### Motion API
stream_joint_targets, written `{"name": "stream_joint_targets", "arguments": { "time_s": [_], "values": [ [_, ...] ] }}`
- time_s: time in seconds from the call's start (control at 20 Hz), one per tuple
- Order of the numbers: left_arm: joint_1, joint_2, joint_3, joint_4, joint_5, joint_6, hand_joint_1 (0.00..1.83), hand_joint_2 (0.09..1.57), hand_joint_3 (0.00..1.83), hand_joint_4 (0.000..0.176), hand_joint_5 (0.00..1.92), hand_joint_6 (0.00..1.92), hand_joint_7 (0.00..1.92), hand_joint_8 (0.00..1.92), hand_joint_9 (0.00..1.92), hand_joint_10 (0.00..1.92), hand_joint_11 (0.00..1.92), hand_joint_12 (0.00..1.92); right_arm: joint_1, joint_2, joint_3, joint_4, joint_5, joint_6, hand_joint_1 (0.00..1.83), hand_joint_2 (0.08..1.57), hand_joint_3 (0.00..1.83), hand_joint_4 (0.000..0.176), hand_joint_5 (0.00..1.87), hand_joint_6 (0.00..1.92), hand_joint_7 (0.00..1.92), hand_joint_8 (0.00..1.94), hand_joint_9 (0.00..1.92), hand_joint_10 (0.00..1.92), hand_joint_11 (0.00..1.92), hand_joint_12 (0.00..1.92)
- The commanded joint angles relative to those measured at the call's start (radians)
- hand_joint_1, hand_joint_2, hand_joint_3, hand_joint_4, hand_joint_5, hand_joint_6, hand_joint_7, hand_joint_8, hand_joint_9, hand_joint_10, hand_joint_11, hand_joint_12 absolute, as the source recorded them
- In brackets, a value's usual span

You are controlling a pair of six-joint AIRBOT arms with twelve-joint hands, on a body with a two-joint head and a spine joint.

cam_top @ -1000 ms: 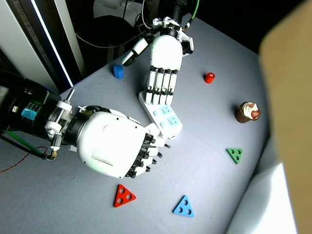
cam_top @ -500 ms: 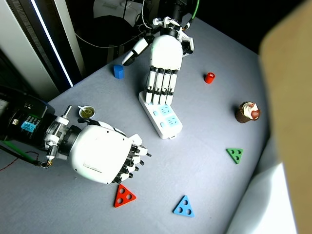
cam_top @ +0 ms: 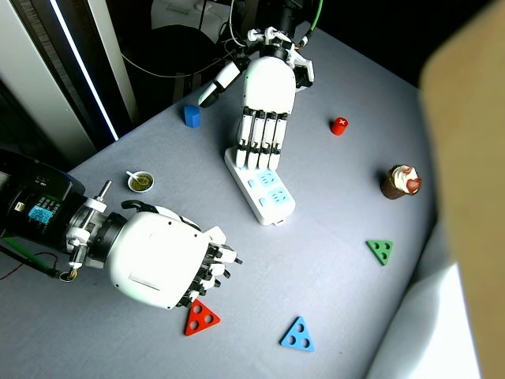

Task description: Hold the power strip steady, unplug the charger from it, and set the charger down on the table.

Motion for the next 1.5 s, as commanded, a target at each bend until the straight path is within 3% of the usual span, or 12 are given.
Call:
{"name": "stream_joint_targets", "arguments": {
  "time_s": [0.0, 0.05, 0.1, 0.15, 0.4, 0.95, 1.1, 1.45],
  "values": [
    [-0.004, -0.005, 0.000, -0.004, -0.018, -0.003, 0.00, 0.96, 0.00, 0.000, 0.00, 0.00, 0.00, 0.00, 0.00, 0.00, 0.00, 0.00, -0.001, 0.015, 0.003, -0.015, 0.117, 0.007, 1.21, 1.11, 0.00, 0.000, 0.95, 1.00, 0.91, 0.33, 0.98, 0.43, 1.11, 0.19],
    [-0.004, -0.005, -0.001, -0.003, -0.018, -0.003, 0.00, 0.96, 0.00, 0.000, 0.00, 0.00, 0.00, 0.00, 0.00, 0.00, 0.00, 0.00, -0.003, 0.015, 0.003, -0.015, 0.119, 0.007, 1.21, 1.03, 0.00, 0.000, 0.80, 0.11, 0.83, 0.03, 0.92, 0.05, 1.00, 0.13],
    [-0.004, -0.005, -0.001, -0.003, -0.018, -0.003, 0.00, 0.97, 0.00, 0.000, 0.00, 0.00, 0.00, 0.00, 0.00, 0.00, 0.00, 0.00, -0.008, 0.015, 0.002, -0.015, 0.126, 0.008, 1.18, 1.03, 0.00, 0.000, 0.77, 0.03, 0.75, 0.00, 0.84, 0.00, 0.92, 0.09],
    [-0.003, -0.005, -0.001, -0.003, -0.018, -0.003, 0.00, 0.96, 0.00, 0.000, 0.00, 0.00, 0.00, 0.00, 0.00, 0.00, 0.00, 0.00, -0.013, 0.016, 0.001, -0.015, 0.130, 0.008, 1.04, 1.04, 0.01, 0.000, 0.56, 0.00, 0.56, 0.00, 0.62, 0.00, 0.71, 0.01],
    [-0.004, -0.005, 0.000, -0.004, -0.018, -0.003, 0.00, 0.96, 0.00, 0.000, 0.00, 0.00, 0.00, 0.00, 0.00, 0.00, 0.00, 0.00, -0.017, 0.019, 0.007, -0.015, 0.138, 0.012, 0.88, 1.01, 0.00, 0.000, 0.24, 0.00, 0.26, 0.00, 0.30, 0.00, 0.38, 0.00],
    [-0.017, 0.000, 0.002, -0.004, -0.028, -0.003, 0.00, 0.96, 0.00, 0.000, 0.00, 0.00, 0.00, 0.00, 0.00, 0.00, 0.00, 0.00, 0.027, 0.032, 0.021, -0.015, 0.157, 0.062, 0.79, 1.04, 0.00, 0.000, 0.16, 0.00, 0.20, 0.00, 0.23, 0.00, 0.31, 0.00],
    [-0.044, 0.010, 0.001, -0.004, -0.028, -0.003, 0.00, 0.96, 0.00, 0.000, 0.00, 0.00, 0.00, 0.00, 0.00, 0.00, 0.00, 0.00, 0.058, 0.061, -0.019, -0.023, 0.157, 0.077, 0.79, 1.03, 0.00, 0.000, 0.20, 0.01, 0.22, 0.01, 0.25, 0.01, 0.32, 0.01],
    [-0.136, 0.045, -0.002, -0.005, -0.042, -0.017, 0.00, 0.96, 0.00, 0.000, 0.00, 0.00, 0.00, 0.00, 0.00, 0.00, 0.00, 0.00, 0.053, 0.164, -0.164, -0.244, 0.195, 0.078, 0.73, 1.05, 0.00, 0.000, 0.21, 0.00, 0.24, 0.00, 0.25, 0.00, 0.32, 0.01]
  ]
}}
